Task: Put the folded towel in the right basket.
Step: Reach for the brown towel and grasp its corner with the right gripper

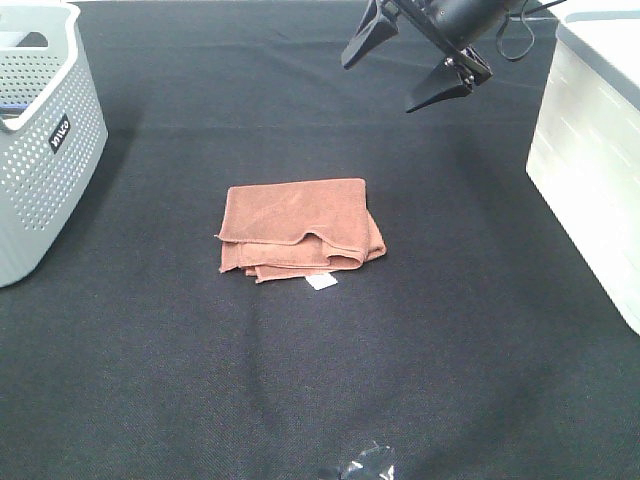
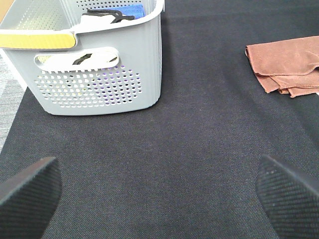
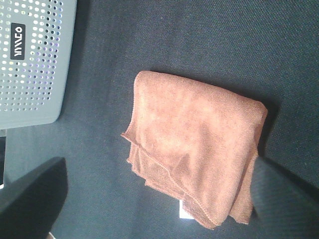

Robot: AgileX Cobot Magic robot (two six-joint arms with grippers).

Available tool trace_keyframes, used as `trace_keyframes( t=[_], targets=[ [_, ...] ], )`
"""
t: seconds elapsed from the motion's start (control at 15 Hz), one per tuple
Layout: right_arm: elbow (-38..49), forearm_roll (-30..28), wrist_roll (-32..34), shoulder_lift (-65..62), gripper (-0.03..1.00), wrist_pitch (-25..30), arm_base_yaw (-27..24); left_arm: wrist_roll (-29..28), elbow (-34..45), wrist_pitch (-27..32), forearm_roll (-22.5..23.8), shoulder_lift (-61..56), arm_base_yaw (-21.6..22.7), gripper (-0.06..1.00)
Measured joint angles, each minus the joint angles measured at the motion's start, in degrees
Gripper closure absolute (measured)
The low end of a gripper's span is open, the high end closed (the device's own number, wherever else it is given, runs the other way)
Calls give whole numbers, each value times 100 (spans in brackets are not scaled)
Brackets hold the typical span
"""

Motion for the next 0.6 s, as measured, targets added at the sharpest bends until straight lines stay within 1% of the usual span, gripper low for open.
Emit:
trace_keyframes(
  t=[0.4,0.53,0.6],
  targets=[
    [-17,6,0,521,1,6,-269,0,0,0,0,0,0,-5],
    [-17,-304,0,796,1,6,-269,0,0,0,0,0,0,-5],
    [-17,-355,0,819,1,6,-258,0,0,0,0,0,0,-5]
  ],
)
